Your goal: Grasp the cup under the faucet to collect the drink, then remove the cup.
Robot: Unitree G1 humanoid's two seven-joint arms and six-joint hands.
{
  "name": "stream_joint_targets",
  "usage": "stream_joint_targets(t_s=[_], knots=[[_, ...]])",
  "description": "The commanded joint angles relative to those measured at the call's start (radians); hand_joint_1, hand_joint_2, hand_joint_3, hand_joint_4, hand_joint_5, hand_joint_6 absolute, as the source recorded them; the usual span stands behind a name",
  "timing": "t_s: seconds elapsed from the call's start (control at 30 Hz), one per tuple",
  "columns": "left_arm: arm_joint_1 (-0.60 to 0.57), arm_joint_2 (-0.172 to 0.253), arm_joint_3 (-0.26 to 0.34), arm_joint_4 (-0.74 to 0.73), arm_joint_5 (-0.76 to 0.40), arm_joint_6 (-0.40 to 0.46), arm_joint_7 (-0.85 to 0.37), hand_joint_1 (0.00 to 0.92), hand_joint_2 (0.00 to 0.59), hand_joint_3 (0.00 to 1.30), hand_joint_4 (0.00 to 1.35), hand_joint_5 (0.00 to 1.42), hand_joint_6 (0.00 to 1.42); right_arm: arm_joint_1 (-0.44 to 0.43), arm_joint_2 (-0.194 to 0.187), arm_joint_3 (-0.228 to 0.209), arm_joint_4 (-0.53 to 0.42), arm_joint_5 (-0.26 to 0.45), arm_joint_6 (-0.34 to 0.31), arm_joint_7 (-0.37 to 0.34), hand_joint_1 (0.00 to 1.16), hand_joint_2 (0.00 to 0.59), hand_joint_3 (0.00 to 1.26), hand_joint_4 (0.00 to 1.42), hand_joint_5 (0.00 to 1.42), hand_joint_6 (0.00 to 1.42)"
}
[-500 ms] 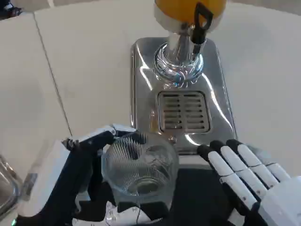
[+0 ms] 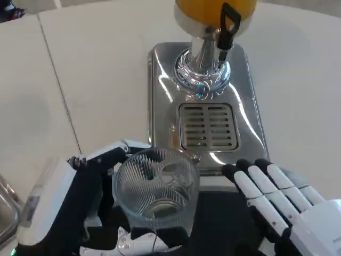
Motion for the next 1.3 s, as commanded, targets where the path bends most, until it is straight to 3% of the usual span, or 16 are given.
stream_joint_targets(t_s=[0.03,0.2,0.5,0.9,1.3], knots=[[-0.019,-0.015,-0.004,0.008,0.012,0.001,0.008,0.761,0.000,1.11,1.09,1.33,1.42,0.004,0.010,-0.004,-0.023,-0.010,0.011,0.005,0.09,0.586,0.00,0.00,0.00,0.08],[-0.066,-0.031,-0.010,0.040,0.042,0.020,0.021,0.761,0.000,1.11,1.09,1.33,1.42,0.019,0.024,-0.027,-0.028,-0.003,0.017,-0.007,0.10,0.586,0.00,0.00,0.00,0.08],[-0.279,-0.083,-0.044,0.212,0.126,0.086,0.077,0.761,0.000,1.11,1.09,1.33,1.42,0.035,0.025,-0.044,-0.030,0.005,0.021,0.005,0.12,0.586,0.00,0.00,0.00,0.08],[-0.550,-0.136,-0.215,0.478,0.272,0.113,0.195,0.761,0.000,1.11,1.09,1.33,1.42,0.080,0.021,-0.086,-0.065,0.039,0.026,0.023,0.14,0.586,0.00,0.00,0.00,0.08],[-0.753,-0.154,-0.276,0.730,0.299,0.164,0.303,0.761,0.000,1.11,1.09,1.33,1.42,0.043,0.021,-0.081,-0.042,0.041,0.037,0.039,0.14,0.586,0.00,0.00,0.00,0.08]])
